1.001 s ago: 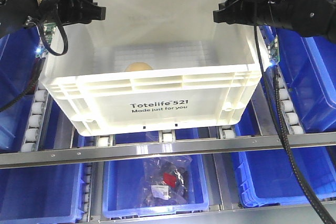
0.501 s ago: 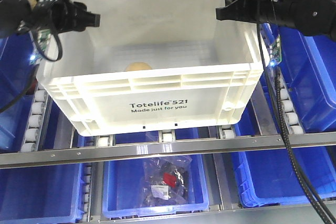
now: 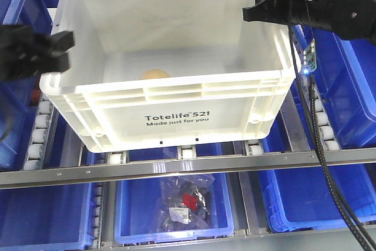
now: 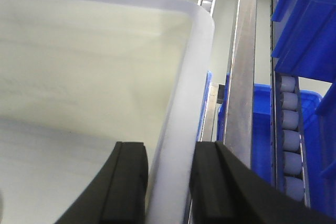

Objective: Place moving items into box and shelve
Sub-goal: 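Open the left gripper and lift it off the tote rim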

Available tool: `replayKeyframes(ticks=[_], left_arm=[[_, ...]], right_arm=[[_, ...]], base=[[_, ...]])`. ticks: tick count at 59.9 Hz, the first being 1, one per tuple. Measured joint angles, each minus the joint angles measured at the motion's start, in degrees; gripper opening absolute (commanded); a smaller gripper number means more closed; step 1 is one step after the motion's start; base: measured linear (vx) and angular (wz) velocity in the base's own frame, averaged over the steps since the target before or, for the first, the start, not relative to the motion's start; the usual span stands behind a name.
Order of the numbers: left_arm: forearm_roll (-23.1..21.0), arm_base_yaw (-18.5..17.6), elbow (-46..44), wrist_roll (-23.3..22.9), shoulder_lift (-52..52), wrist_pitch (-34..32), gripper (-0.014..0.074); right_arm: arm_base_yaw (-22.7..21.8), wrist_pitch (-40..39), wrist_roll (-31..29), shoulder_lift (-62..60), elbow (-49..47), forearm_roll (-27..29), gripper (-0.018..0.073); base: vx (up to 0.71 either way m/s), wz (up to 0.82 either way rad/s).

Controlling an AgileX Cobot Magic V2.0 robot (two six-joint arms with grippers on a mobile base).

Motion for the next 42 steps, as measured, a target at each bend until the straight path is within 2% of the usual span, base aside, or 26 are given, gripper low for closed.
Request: replayKeyframes(ticks=[11,19,24,30,33,42], left_arm=[[-10.9,0.0,13.4,8.1,-15.0,-8.6,0.0344],[-20.3,0.0,24.4,15.2,-25.2,-15.8,0.0149],[-22.5,0.0,31.8,21.1,-31.6,-19.5,-0.0010],[-23.1,0.4,38.8,29.5,-38.2,-23.3,-0.0009],[-23.2,1.8,41.8,32.0,-41.2,-23.9,-0.0008],[-23.3,8.8,45.3,33.0,-48.8,-23.3,-0.0008]], right_arm=[[0.0,0.0,0.0,0.0,0.0,0.0,0.0256],[0.0,0.0,0.0,0.0,0.0,0.0,0.0256],[0.0,0.0,0.0,0.0,0.0,0.0,0.0256],[0.0,0.0,0.0,0.0,0.0,0.0,0.0256],[0.0,0.0,0.0,0.0,0.0,0.0,0.0256],[0.0,0.0,0.0,0.0,-0.1,0.0,0.0256]], base=[[0.00,0.00],[0.00,0.00],[0.00,0.00],[0.00,0.00],[0.00,0.00],[0.00,0.00]])
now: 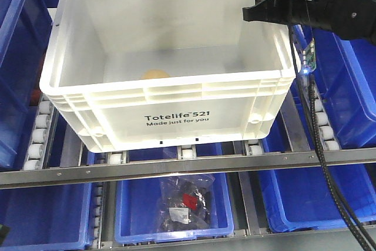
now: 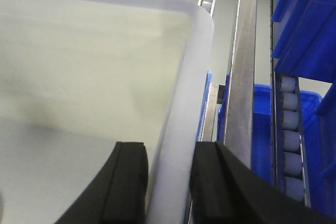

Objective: Place moving items into box and shelve
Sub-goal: 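Open the left gripper and lift it off the tote rim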

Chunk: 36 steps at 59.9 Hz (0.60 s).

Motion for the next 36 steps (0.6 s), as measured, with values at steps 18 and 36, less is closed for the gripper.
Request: replayKeyframes(ticks=[18,36], left_arm=[[0.0,10.3,0.1,-1.2,-6.0,8.4,-0.0008],[0.0,10.8,0.2,-1.8,-6.3,11.1,-0.0006]], right_arm=[[0.0,0.1,0.0,0.0,-0.1,0.1,0.0256],[0.0,0.1,0.0,0.0,-0.1,0.1,0.0256]], base=[[0.00,0.00],[0.00,0.00]])
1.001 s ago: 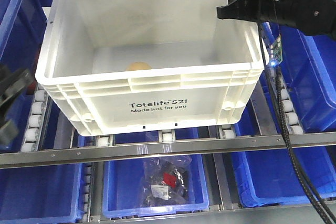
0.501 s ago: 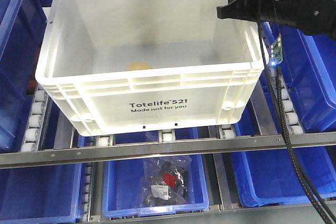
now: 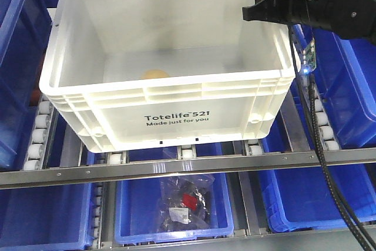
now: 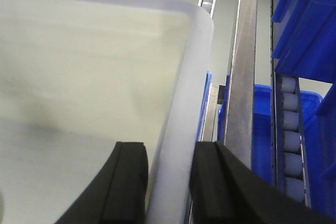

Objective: Place moving items into box and shelve
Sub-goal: 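Open the left gripper and lift it off the tote rim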

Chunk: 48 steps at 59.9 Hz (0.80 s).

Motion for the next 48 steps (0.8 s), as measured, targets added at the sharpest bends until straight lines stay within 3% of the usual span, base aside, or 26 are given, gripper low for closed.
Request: replayKeyframes(ticks=[48], left_arm=[[0.0,0.0,0.0,0.0,0.0,0.0,-0.0006]], right_arm=[[0.0,-0.1,0.0,0.0,0.0,0.1,0.0256]], base=[[0.00,0.00]])
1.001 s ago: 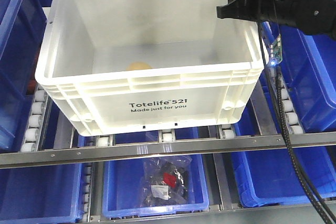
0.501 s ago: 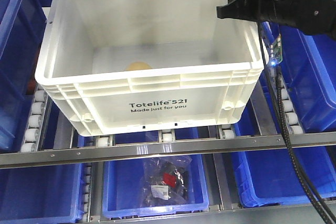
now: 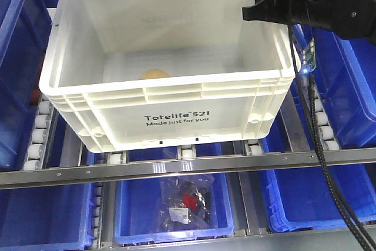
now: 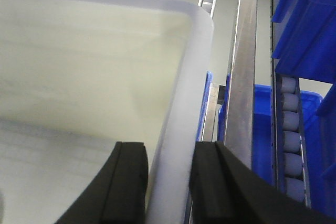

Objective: Place moving items into box and shelve
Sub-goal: 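Open the left gripper and lift it off the tote rim, then open the right gripper and withdraw it from the tote rim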

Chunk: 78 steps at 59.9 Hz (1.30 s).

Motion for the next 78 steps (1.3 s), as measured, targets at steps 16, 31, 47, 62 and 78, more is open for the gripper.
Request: replayKeyframes(ticks=[16,31,47,62,78], left_arm=[[0.0,0.0,0.0,0.0,0.0,0.0,-0.0006],[0.0,0.0,0.0,0.0,0.0,0.0,-0.0006],[0.0,0.0,0.0,0.0,0.0,0.0,-0.0006],[0.0,0.0,0.0,0.0,0.0,0.0,-0.0006],[0.0,0.0,0.0,0.0,0.0,0.0,-0.0006]], right_arm=[[0.0,-0.4,0.6,0.0,0.0,0.0,0.0256],[0.0,-0.7,0.8,0.0,0.0,0.6,0.0260],[-1.0,4.0,0.8,-1.0,0.0,1.6,0.0469],[-4.9,9.1,0.8,-3.8,0.0,2.2,0.0626],[-5.7,9.4,0.7,-4.6,0.0,2.3,0.0555]], base=[[0.00,0.00],[0.00,0.00],[0.00,0.00],[0.00,0.00],[0.00,0.00]])
